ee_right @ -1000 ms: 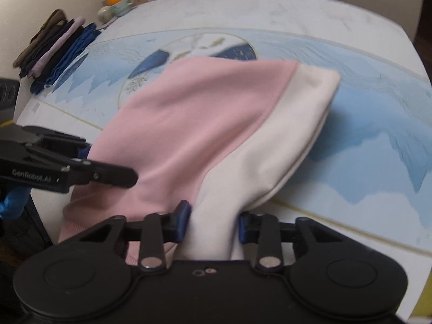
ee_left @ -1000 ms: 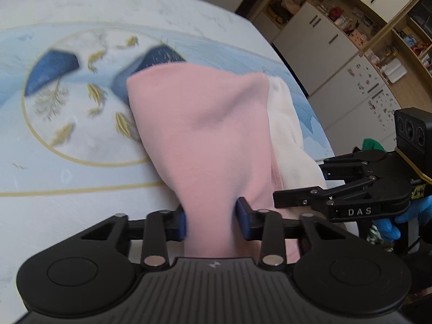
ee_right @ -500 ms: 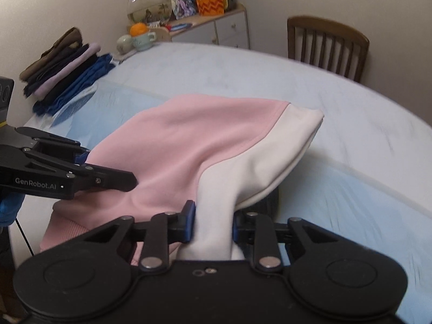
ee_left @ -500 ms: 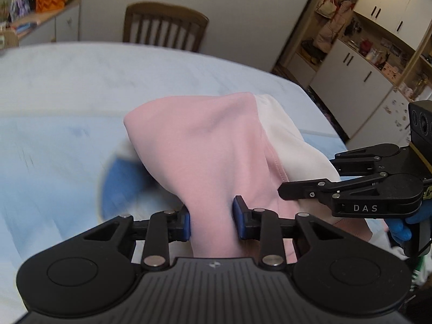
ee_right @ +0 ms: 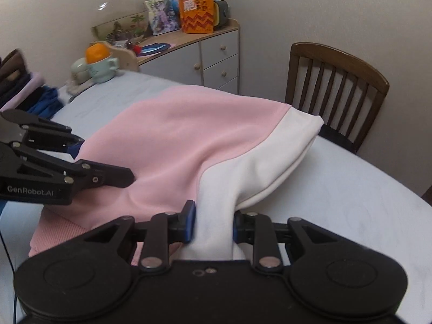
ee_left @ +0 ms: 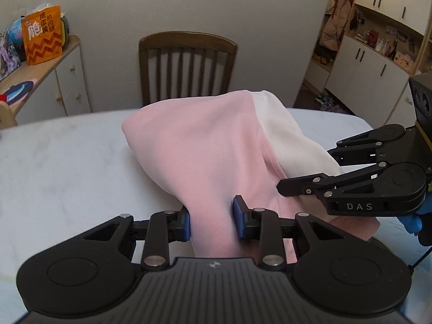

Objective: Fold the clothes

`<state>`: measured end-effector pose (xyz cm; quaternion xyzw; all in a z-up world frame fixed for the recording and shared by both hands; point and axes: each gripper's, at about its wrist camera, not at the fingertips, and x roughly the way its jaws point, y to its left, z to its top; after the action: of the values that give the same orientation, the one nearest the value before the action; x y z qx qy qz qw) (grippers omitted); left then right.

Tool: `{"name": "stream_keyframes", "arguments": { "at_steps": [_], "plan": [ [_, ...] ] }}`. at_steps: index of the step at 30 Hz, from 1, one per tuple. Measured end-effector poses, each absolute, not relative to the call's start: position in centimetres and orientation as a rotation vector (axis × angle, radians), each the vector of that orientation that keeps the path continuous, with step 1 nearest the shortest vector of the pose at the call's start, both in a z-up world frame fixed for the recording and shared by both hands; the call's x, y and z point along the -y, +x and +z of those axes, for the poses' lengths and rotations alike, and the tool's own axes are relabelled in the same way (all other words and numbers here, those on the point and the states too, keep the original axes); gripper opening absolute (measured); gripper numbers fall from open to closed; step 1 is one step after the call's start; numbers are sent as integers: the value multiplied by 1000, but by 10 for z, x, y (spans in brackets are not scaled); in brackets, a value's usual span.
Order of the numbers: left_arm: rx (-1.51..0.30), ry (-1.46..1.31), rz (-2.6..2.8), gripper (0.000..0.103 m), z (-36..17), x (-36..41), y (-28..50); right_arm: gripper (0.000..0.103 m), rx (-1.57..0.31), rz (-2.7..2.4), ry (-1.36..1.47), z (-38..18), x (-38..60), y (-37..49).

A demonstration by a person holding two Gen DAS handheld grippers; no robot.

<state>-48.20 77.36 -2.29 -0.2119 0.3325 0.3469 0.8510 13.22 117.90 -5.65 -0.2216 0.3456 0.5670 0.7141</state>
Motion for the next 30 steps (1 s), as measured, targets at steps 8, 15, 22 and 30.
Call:
{"name": "stream_keyframes", "arguments": {
  "at_steps": [8, 15, 22, 30],
  "plan": [
    [-729, -479, 763, 28, -50, -819, -494, 103, -787, 1251, -519, -77, -1229, 140],
    [-711, -506, 756, 29, -52, -826, -498, 103, -812, 1247, -498, -76, -1230, 146],
    [-694, -382, 717, 61, -18, -798, -513, 103, -659, 1264, -523, -39, -1189, 146],
    [-725, -355, 645, 61, -26, -774, -495, 103, -635, 1355, -643, -51, -1203, 115]
  ]
}}
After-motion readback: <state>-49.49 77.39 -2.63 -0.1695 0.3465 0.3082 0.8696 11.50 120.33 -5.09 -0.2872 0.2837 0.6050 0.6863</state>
